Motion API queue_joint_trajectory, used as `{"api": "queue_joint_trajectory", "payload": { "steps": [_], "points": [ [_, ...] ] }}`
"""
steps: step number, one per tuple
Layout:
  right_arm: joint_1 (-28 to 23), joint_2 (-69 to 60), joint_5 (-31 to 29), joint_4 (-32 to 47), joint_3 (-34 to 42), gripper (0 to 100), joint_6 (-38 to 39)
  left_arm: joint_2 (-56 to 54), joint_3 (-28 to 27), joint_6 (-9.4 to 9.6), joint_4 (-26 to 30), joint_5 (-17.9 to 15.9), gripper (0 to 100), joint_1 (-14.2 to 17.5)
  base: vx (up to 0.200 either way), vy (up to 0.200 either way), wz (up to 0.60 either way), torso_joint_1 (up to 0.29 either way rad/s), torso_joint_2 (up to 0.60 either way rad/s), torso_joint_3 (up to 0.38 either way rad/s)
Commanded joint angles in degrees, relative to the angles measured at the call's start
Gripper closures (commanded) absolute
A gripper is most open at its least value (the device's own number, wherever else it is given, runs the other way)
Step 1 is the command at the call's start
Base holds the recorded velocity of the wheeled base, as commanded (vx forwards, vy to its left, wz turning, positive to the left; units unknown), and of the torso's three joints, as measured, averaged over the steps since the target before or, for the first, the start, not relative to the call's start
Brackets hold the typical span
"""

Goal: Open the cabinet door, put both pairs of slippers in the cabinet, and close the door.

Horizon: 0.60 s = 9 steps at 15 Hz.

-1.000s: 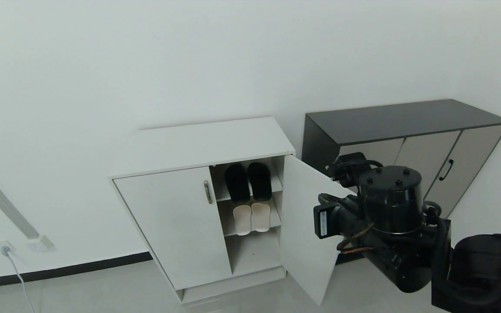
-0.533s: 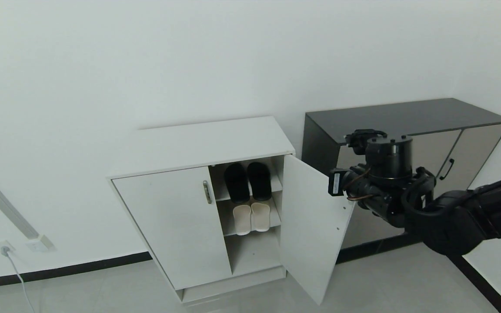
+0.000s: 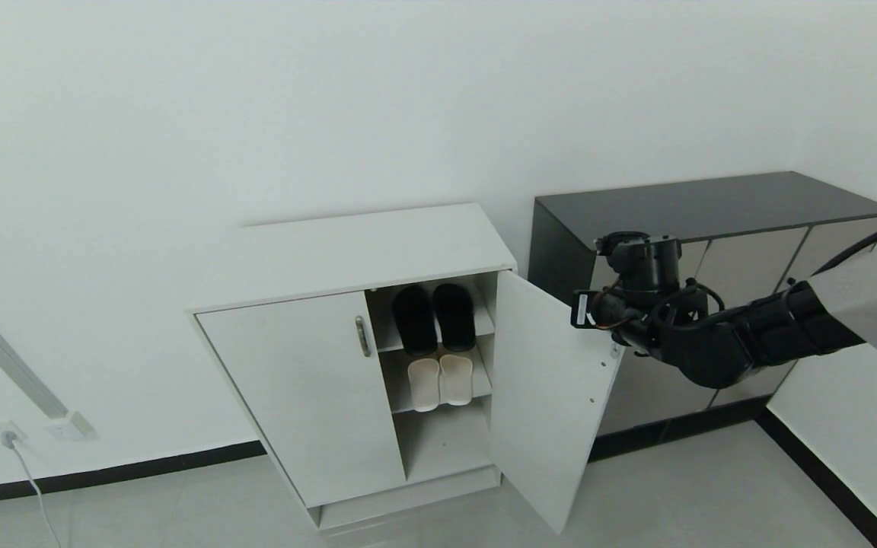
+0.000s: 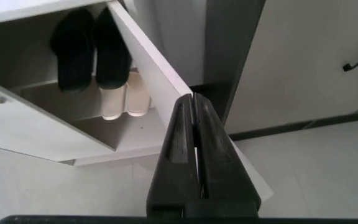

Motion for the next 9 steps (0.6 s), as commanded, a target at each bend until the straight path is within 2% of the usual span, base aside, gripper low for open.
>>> {"api": "queue_joint_trajectory", "payload": {
  "steps": [1, 9],
  "points": [
    [-0.99, 3.24, -0.03, -0.1, -1.03, 100, -0.03, 0.07, 0.0, -0.04, 0.0, 0.03, 100, 0.04, 0.0, 0.0, 0.0, 0.0, 0.0, 0.0],
    [-2.14, 4.29, -0.03, -0.1, -1.38, 100, -0.03, 0.07, 0.0, -0.04, 0.0, 0.03, 100, 0.04, 0.0, 0.0, 0.0, 0.0, 0.0, 0.0]
  ]
}}
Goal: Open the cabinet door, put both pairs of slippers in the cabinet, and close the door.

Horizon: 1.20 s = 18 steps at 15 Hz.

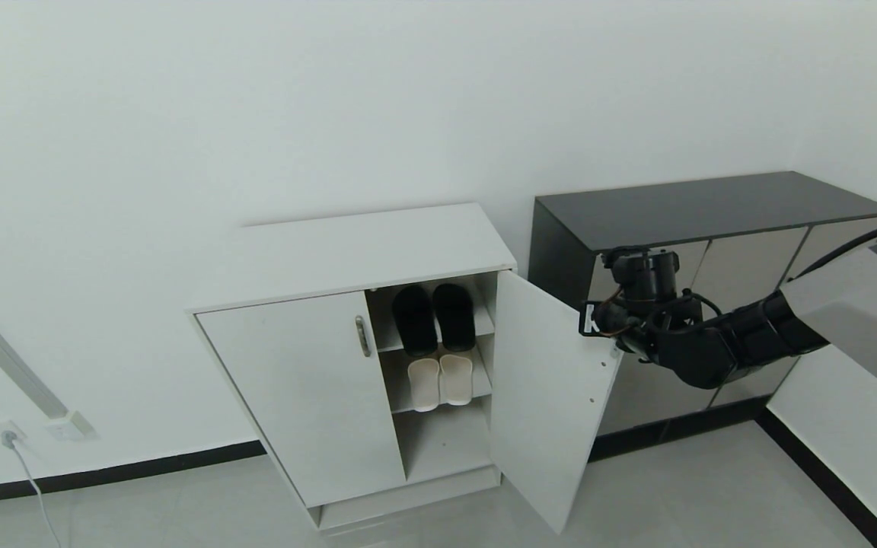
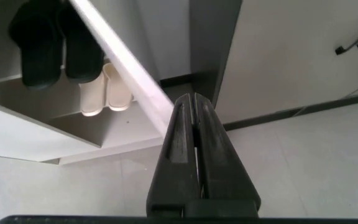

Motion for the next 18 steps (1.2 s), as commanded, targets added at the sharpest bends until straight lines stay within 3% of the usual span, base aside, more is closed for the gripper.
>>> {"api": "queue_joint_trajectory", "payload": {
  "steps": [1, 8, 12, 18],
  "points": [
    [0.06, 0.44, -0.02, -0.05, -0.1, 100, -0.01, 0.07, 0.0, -0.01, 0.0, 0.03, 100, 0.04, 0.0, 0.0, 0.0, 0.0, 0.0, 0.0],
    [0.67, 0.36, -0.1, 0.13, 0.34, 100, -0.1, 0.07, 0.0, -0.01, 0.0, 0.03, 100, 0.04, 0.0, 0.0, 0.0, 0.0, 0.0, 0.0],
    [3.49, -0.96, -0.1, 0.13, 2.45, 100, -0.19, 0.07, 0.0, -0.1, 0.0, 0.03, 100, 0.04, 0.0, 0.0, 0.0, 0.0, 0.0, 0.0],
    [13.59, -7.55, -0.1, -0.22, 9.04, 100, 0.08, 0.07, 0.0, -0.1, 0.0, 0.03, 100, 0.04, 0.0, 0.0, 0.0, 0.0, 0.0, 0.0]
  ]
}}
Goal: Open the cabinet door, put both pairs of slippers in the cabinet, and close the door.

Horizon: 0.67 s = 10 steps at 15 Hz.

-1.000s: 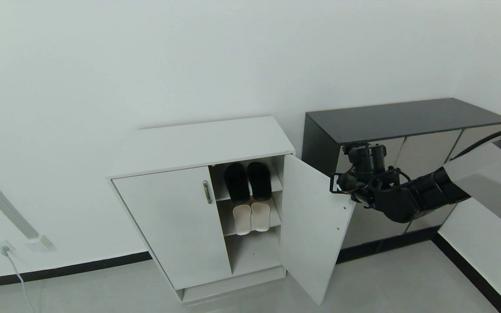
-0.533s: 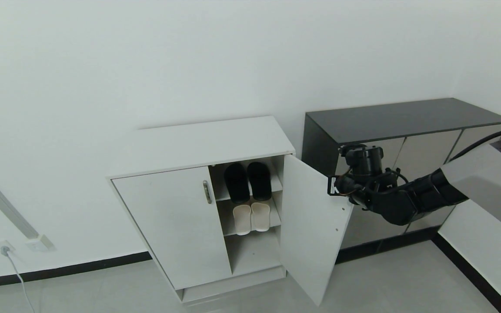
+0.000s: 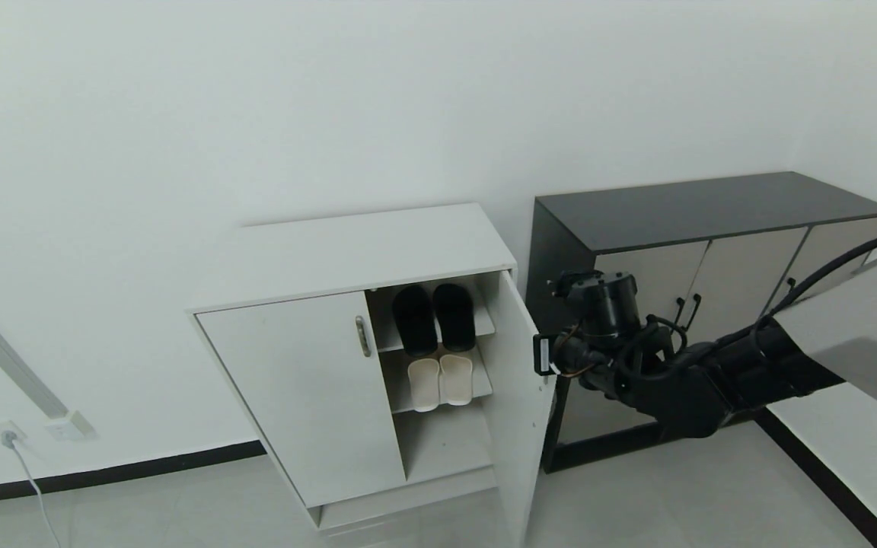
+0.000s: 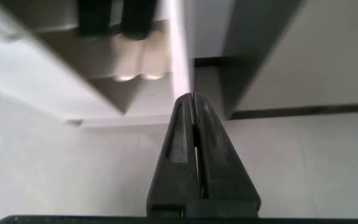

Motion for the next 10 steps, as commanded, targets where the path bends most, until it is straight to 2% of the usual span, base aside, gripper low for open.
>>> {"api": "queue_joint_trajectory", "payload": {
  "steps": [1, 6, 10],
  "points": [
    [2.13, -2.9, -0.01, -0.16, 1.21, 100, 0.05, 0.07, 0.0, -0.01, 0.0, 0.02, 100, 0.04, 0.0, 0.0, 0.0, 0.0, 0.0, 0.0],
    [3.45, -6.15, -0.01, -2.01, 5.07, 100, -3.2, 0.07, 0.0, -0.01, 0.0, 0.02, 100, 0.04, 0.0, 0.0, 0.0, 0.0, 0.0, 0.0],
    [3.45, -6.15, 0.17, -2.1, 5.25, 100, -3.11, 0.07, 0.0, -0.01, 0.0, 0.02, 100, 0.04, 0.0, 0.0, 0.0, 0.0, 0.0, 0.0]
  ]
}}
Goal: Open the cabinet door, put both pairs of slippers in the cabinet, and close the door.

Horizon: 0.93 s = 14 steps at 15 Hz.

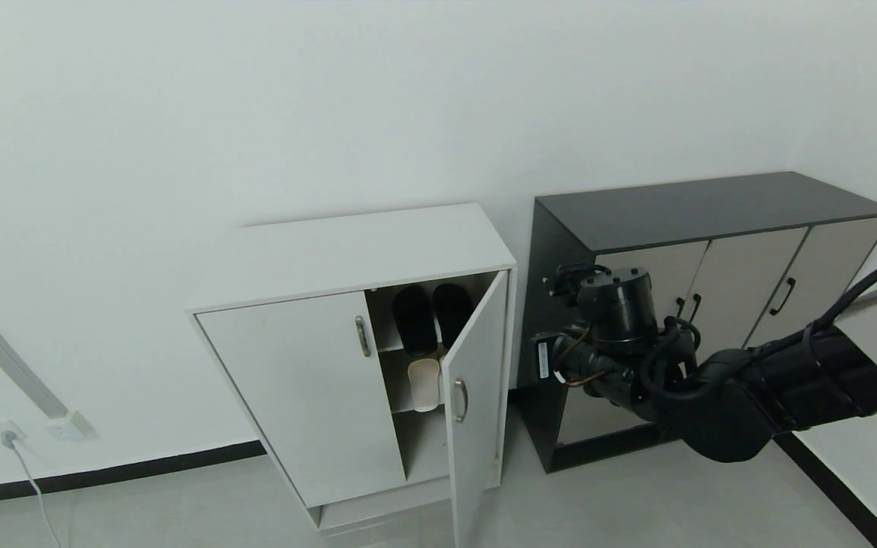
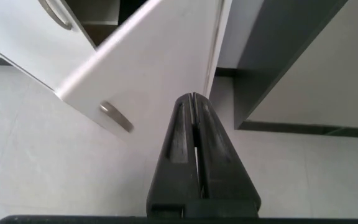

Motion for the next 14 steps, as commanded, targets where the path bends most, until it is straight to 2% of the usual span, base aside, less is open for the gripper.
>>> {"api": "queue_joint_trajectory", "payload": {
  "steps": [1, 3, 11, 14],
  "points": [
    [0.0, -0.3, 0.04, -0.02, 0.18, 100, 0.01, 0.07, 0.0, -0.01, 0.0, 0.03, 100, 0.04, 0.0, 0.0, 0.0, 0.0, 0.0, 0.0],
    [0.0, -0.12, -0.05, -0.02, 0.44, 100, 0.01, 0.07, 0.0, -0.01, 0.0, 0.03, 100, 0.04, 0.0, 0.0, 0.0, 0.0, 0.0, 0.0],
    [-0.18, -0.3, 2.41, -0.29, 1.94, 100, -0.08, 0.07, 0.0, -0.01, 0.0, 0.03, 100, 0.04, 0.0, 0.0, 0.6, 0.001, 0.0, 0.002],
    [-0.53, -0.3, 2.14, -2.4, 3.08, 100, -0.6, 0.07, 0.0, -0.01, 0.0, 0.03, 100, 0.04, 0.0, 0.0, 0.0, 0.0, 0.0, 0.0]
  ]
}}
